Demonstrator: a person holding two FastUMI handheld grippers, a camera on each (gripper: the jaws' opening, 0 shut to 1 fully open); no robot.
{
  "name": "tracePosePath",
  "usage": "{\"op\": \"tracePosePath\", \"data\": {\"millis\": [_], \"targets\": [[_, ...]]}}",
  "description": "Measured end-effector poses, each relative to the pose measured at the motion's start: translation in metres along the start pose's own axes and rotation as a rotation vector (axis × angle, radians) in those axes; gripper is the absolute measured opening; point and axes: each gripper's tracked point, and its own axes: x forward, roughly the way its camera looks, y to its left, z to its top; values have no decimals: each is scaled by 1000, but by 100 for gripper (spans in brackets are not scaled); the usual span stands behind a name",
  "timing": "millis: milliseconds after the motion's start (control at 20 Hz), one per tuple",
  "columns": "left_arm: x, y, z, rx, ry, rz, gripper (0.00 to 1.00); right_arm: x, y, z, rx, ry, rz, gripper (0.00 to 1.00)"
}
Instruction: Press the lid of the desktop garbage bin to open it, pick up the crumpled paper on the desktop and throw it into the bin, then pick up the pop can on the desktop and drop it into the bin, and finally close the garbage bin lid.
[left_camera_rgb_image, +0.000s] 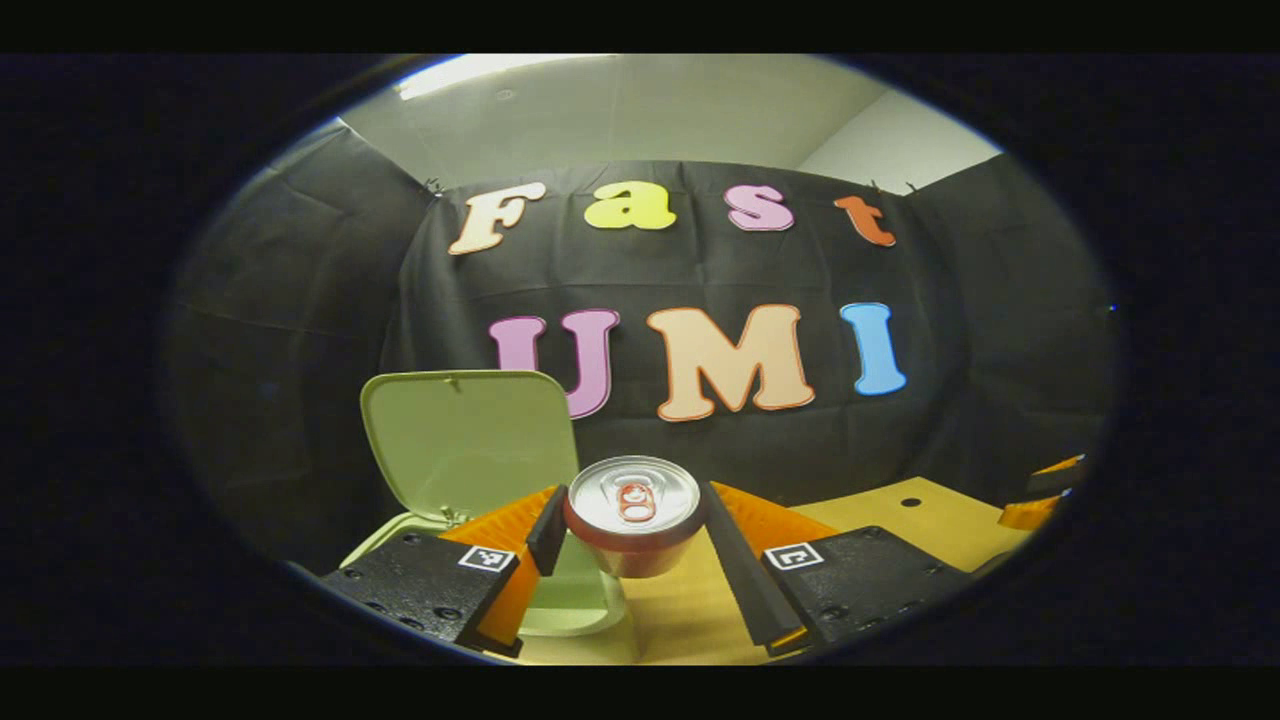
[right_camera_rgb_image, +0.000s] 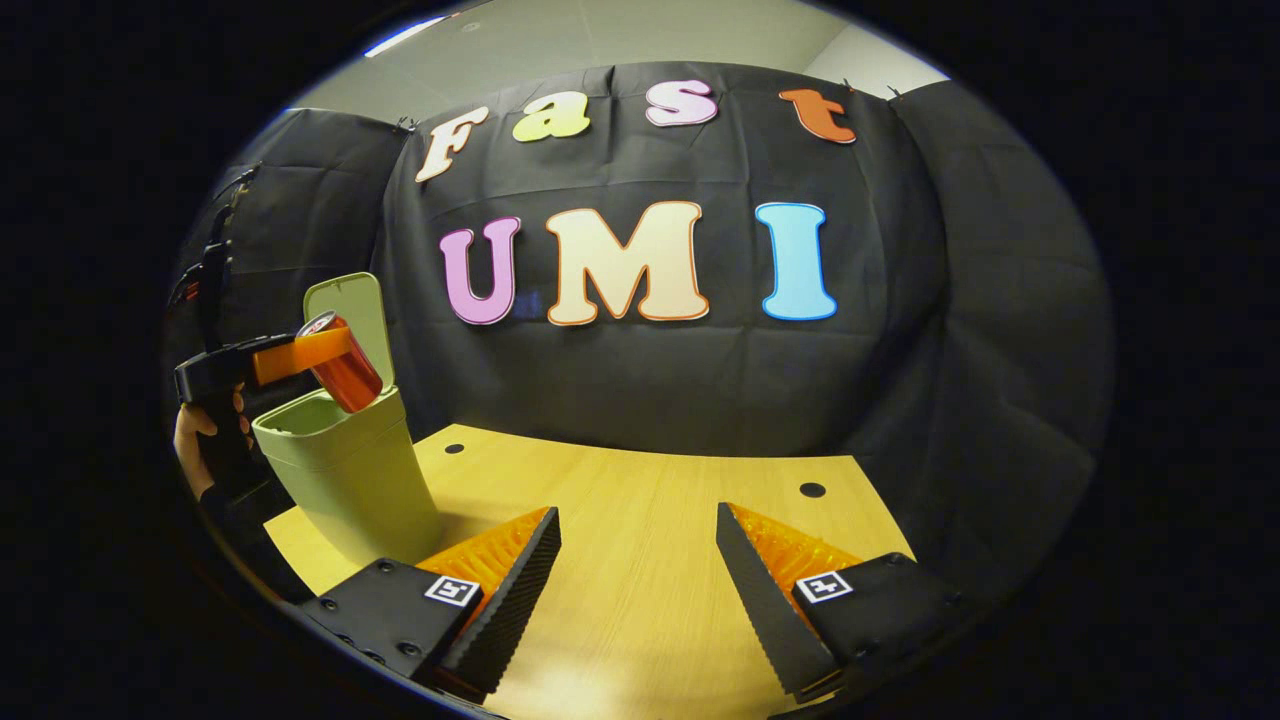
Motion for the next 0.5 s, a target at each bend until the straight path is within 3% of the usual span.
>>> {"op": "tracePosePath", "data": {"millis": [500], "targets": [[-6,76,-52,4,99,146,75,17,32,-1,-9,28,39,99]]}}
